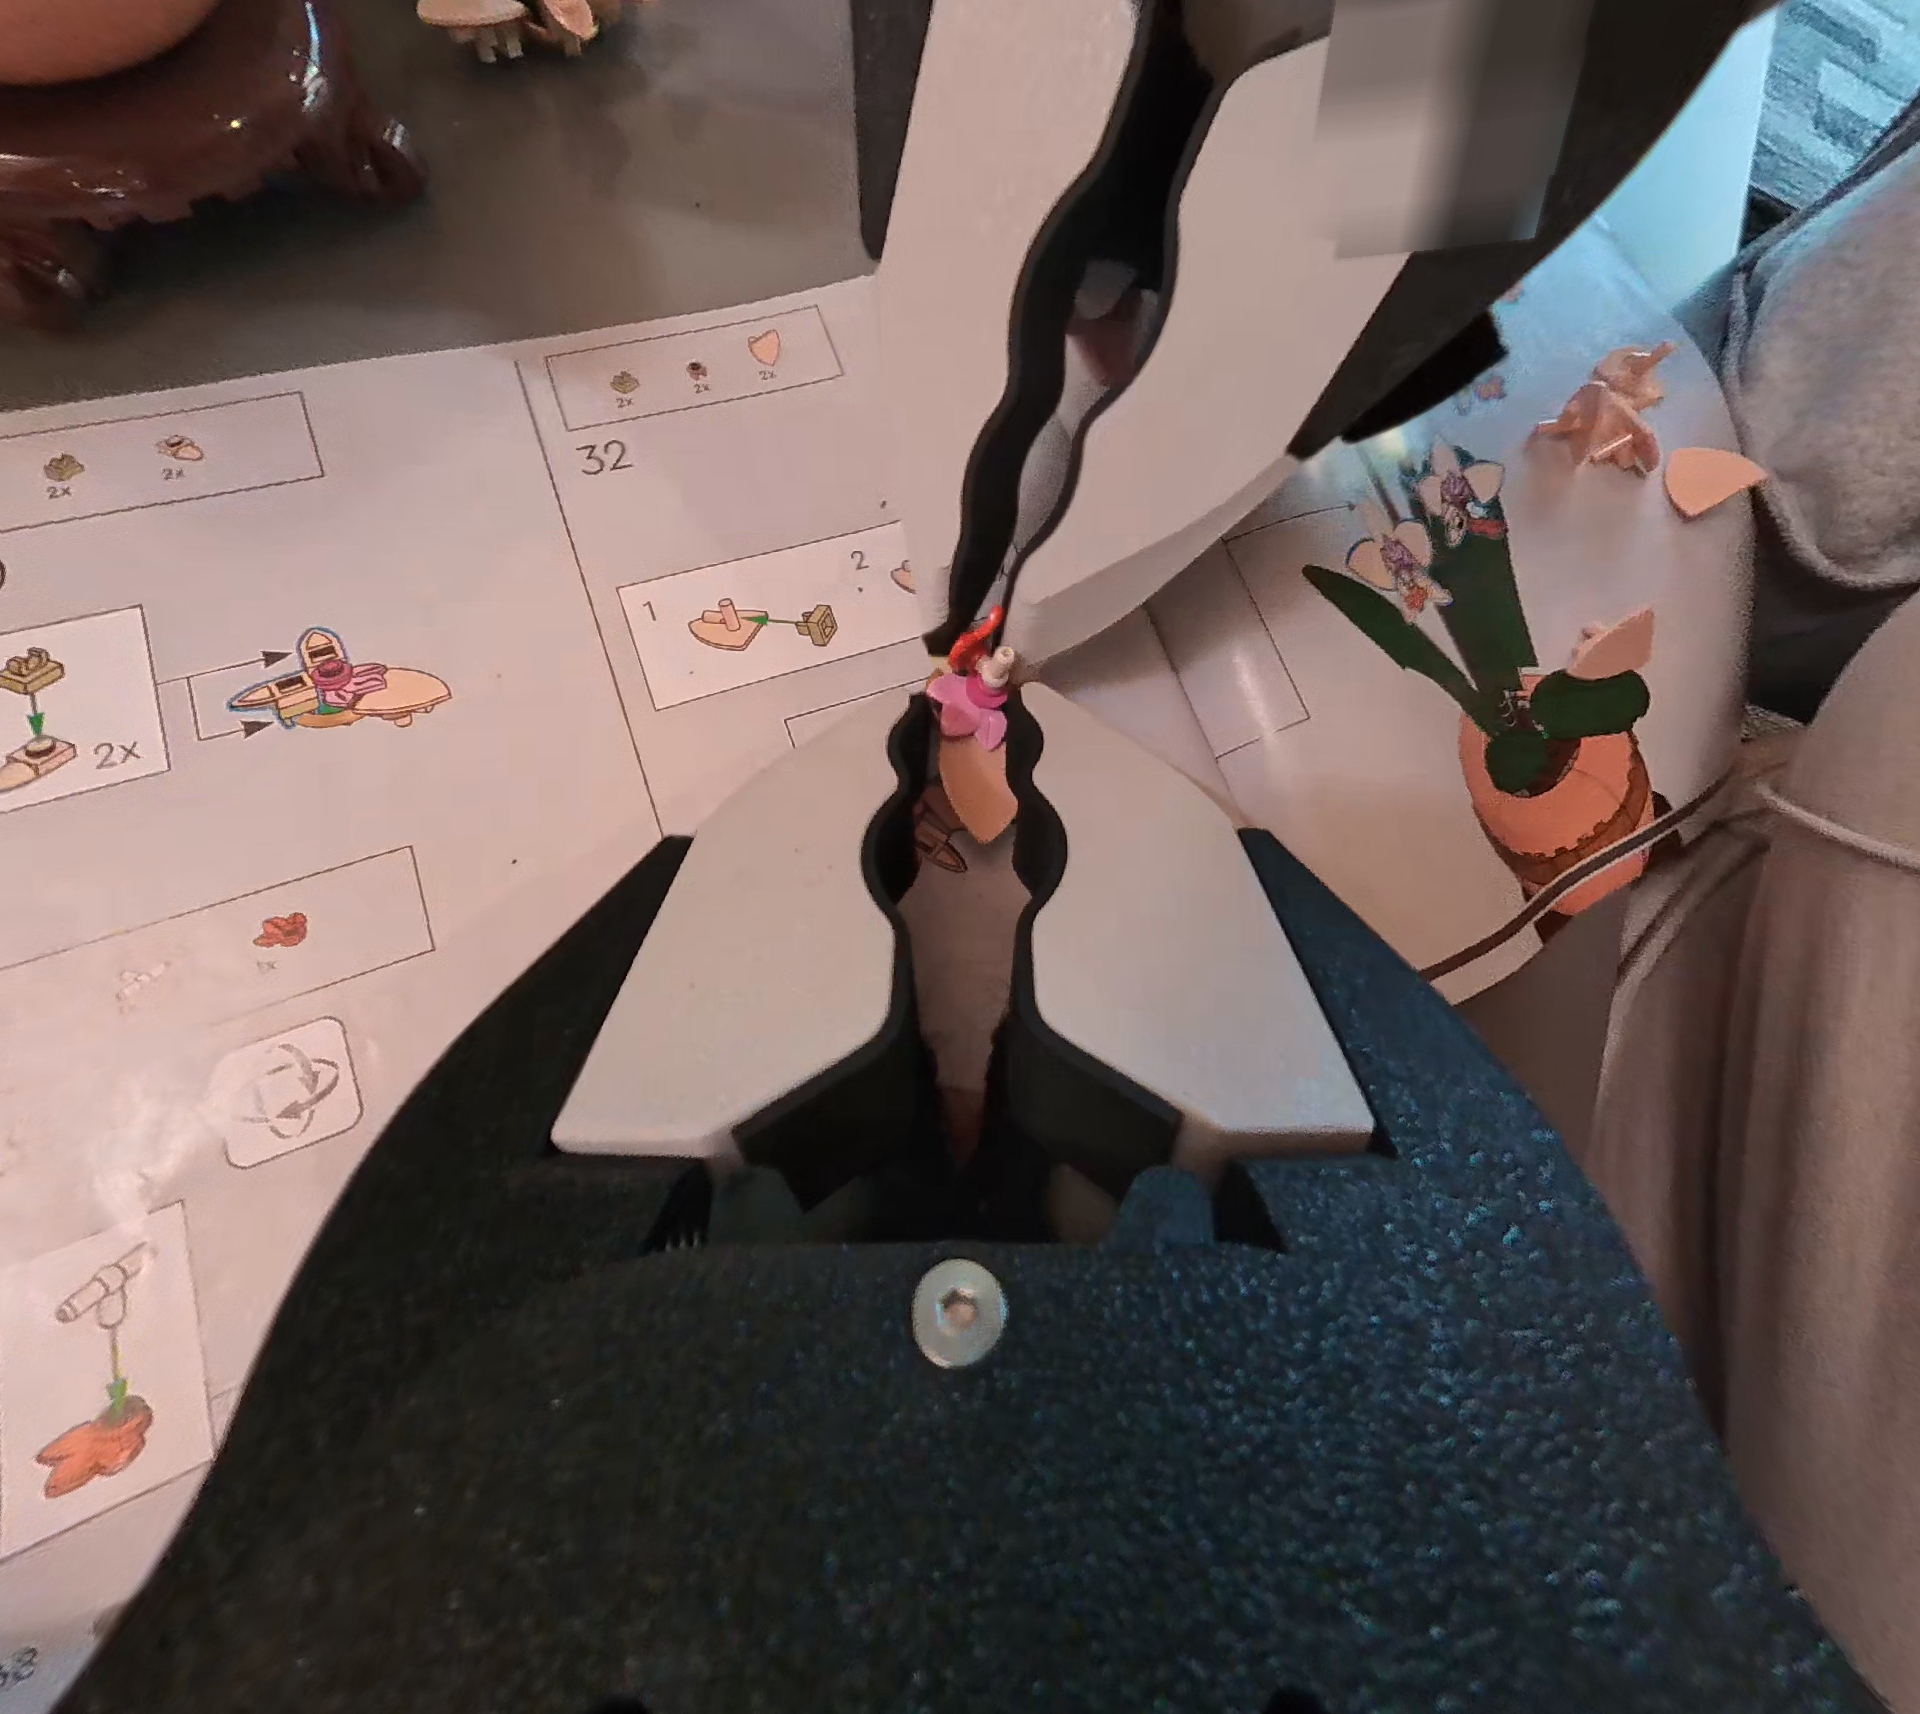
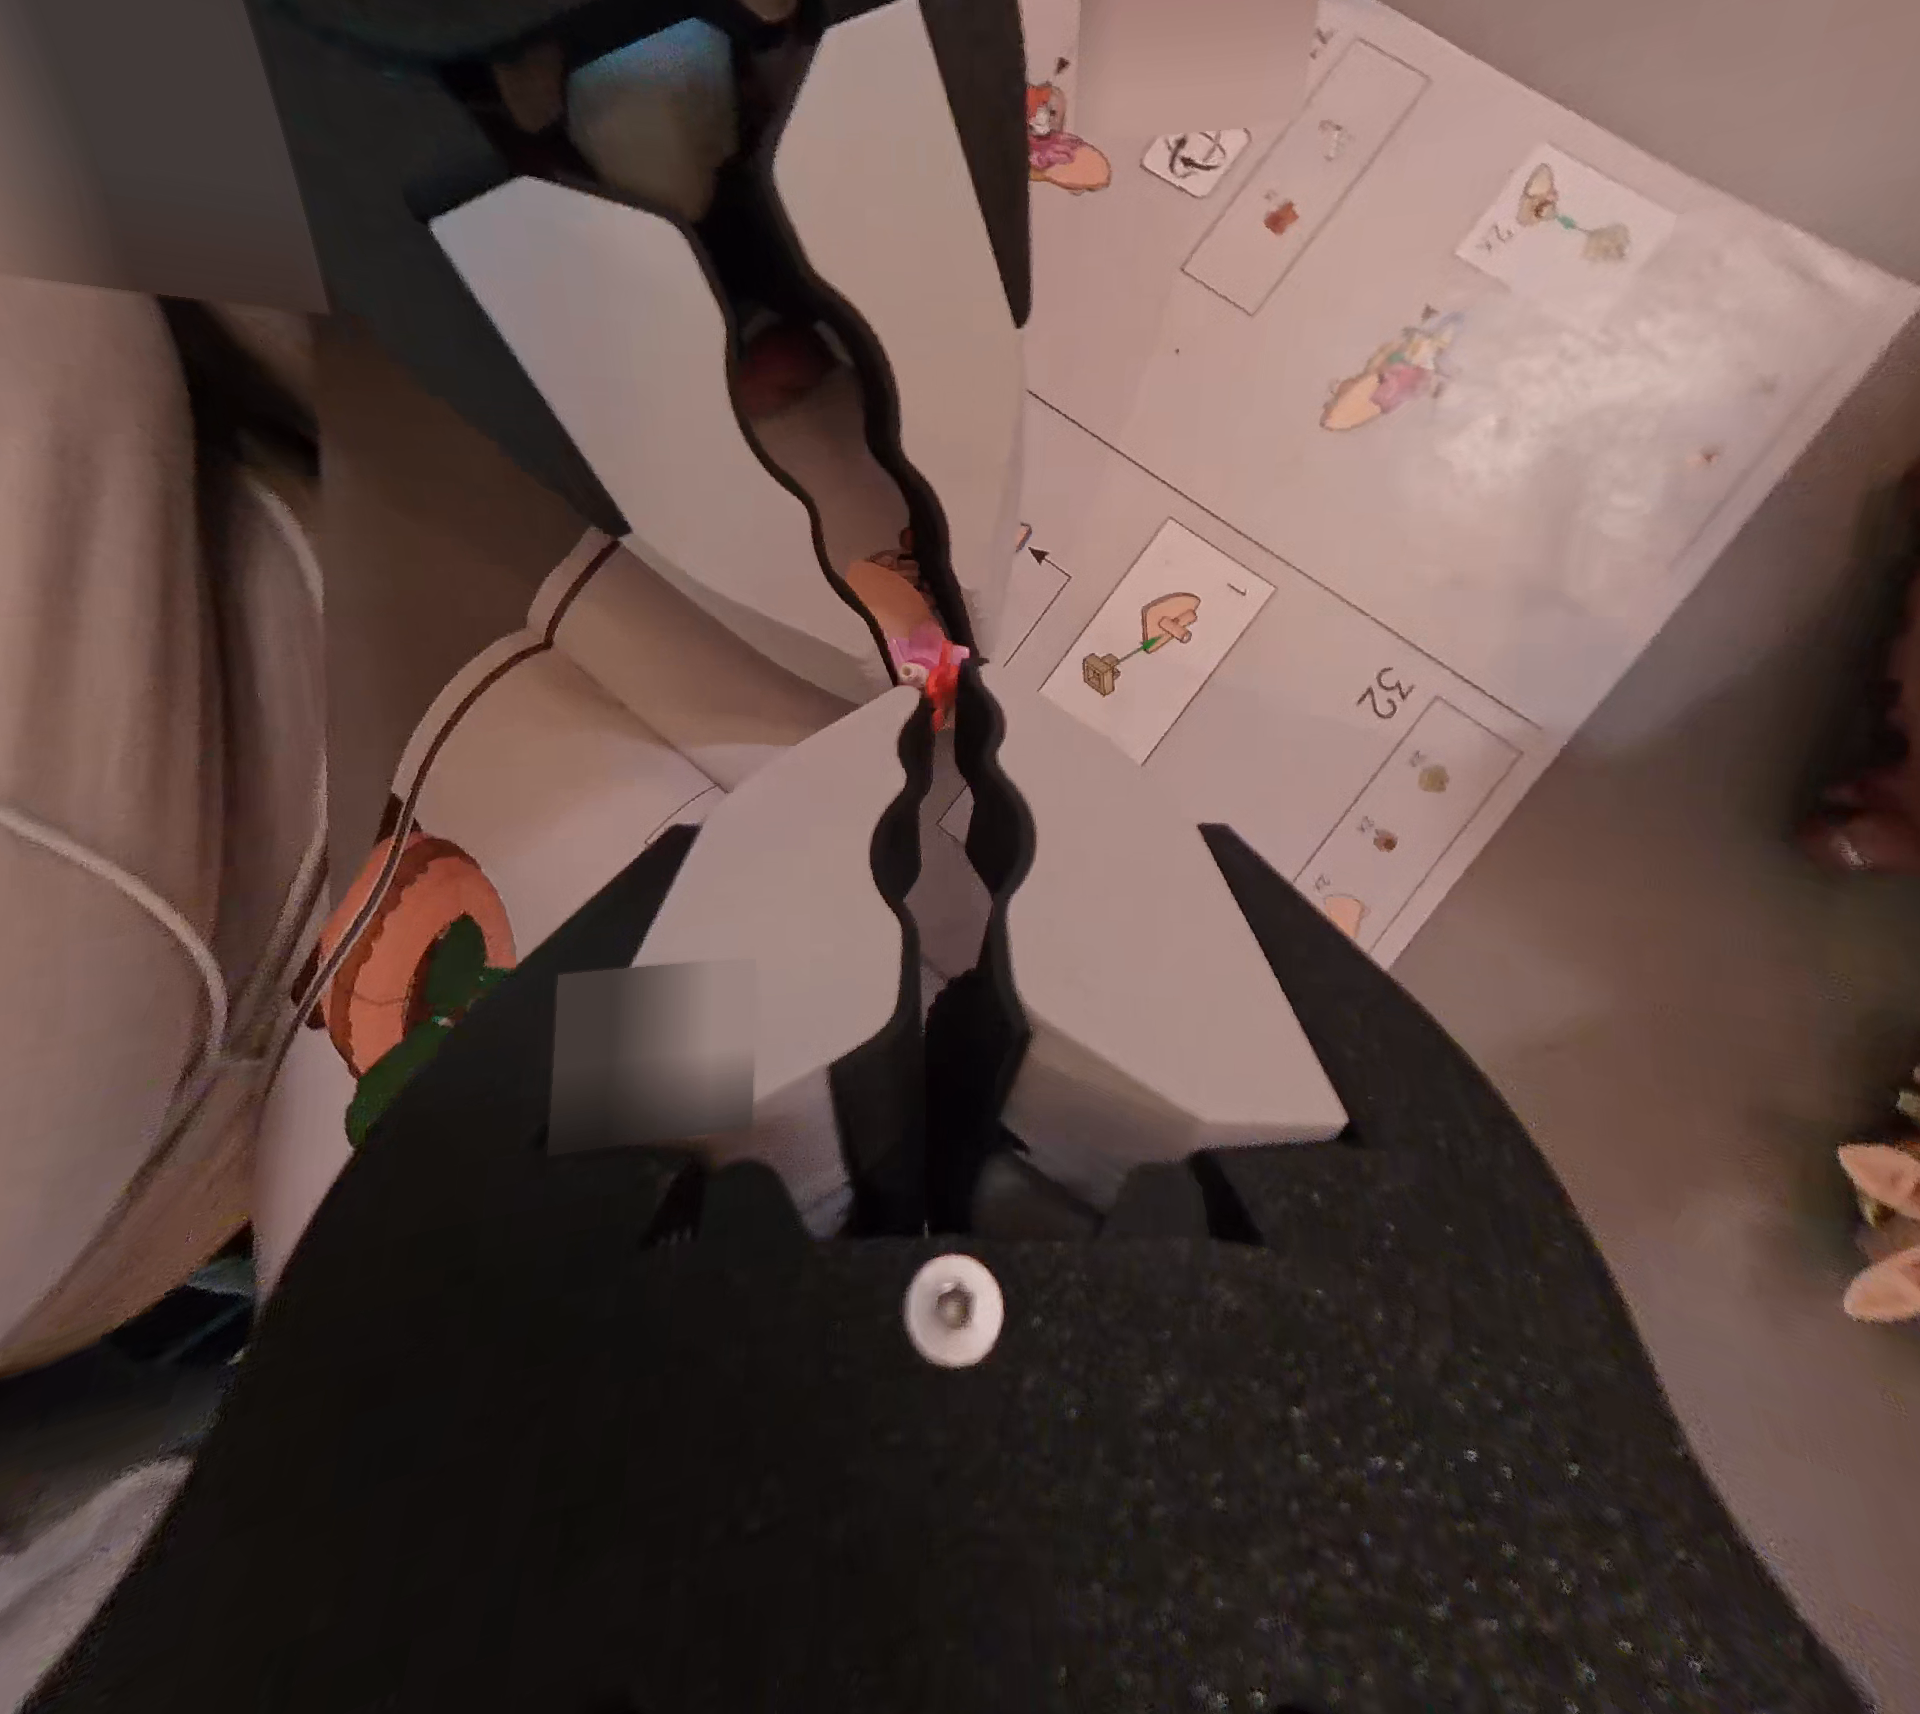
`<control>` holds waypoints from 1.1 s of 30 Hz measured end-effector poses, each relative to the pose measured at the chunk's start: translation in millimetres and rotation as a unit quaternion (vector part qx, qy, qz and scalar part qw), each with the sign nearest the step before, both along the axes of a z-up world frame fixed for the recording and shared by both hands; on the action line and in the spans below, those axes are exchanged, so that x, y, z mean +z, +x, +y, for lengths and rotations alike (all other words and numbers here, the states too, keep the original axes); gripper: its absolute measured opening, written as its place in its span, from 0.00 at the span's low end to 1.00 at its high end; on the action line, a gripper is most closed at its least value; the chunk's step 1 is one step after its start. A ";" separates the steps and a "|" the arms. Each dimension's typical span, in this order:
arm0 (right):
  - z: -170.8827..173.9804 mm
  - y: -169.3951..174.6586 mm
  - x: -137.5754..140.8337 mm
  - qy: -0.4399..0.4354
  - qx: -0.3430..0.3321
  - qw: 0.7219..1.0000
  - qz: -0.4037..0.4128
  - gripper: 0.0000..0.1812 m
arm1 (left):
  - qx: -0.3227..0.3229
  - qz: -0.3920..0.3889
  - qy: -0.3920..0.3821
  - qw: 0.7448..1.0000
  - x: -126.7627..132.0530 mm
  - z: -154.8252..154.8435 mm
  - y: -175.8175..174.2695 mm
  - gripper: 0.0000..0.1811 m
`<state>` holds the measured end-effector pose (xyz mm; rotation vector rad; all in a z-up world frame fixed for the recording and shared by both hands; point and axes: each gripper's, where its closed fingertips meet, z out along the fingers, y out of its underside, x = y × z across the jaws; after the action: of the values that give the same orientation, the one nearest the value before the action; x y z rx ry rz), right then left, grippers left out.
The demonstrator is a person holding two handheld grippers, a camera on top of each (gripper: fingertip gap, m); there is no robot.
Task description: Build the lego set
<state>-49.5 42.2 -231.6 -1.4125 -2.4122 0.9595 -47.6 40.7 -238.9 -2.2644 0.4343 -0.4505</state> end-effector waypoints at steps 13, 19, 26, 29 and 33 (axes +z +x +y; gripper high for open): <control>3.8 -1.4 -0.4 0.063 -0.179 0.982 -0.002 0.00 | 0.049 0.044 0.022 0.998 0.5 0.5 -3.5 0.07; 6.1 -4.0 -0.1 0.073 -0.257 0.964 0.010 0.00 | 0.078 0.055 0.026 0.995 0.7 2.2 -8.2 0.07; 4.2 -2.3 0.3 0.044 -0.314 0.948 0.019 0.00 | 0.087 0.059 0.028 0.994 0.9 2.1 -8.5 0.07; 3.9 -2.3 0.4 0.033 -0.323 0.945 0.022 0.00 | 0.091 0.061 0.028 0.994 0.8 2.2 -8.7 0.07; 3.5 -2.4 0.5 0.029 -0.311 0.950 0.028 0.00 | 0.091 0.057 0.026 0.994 0.8 1.9 -8.5 0.06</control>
<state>-51.9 45.8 -231.1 -1.9120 -1.7387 0.7382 -56.1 42.6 -238.1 -2.2608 0.2898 -0.2158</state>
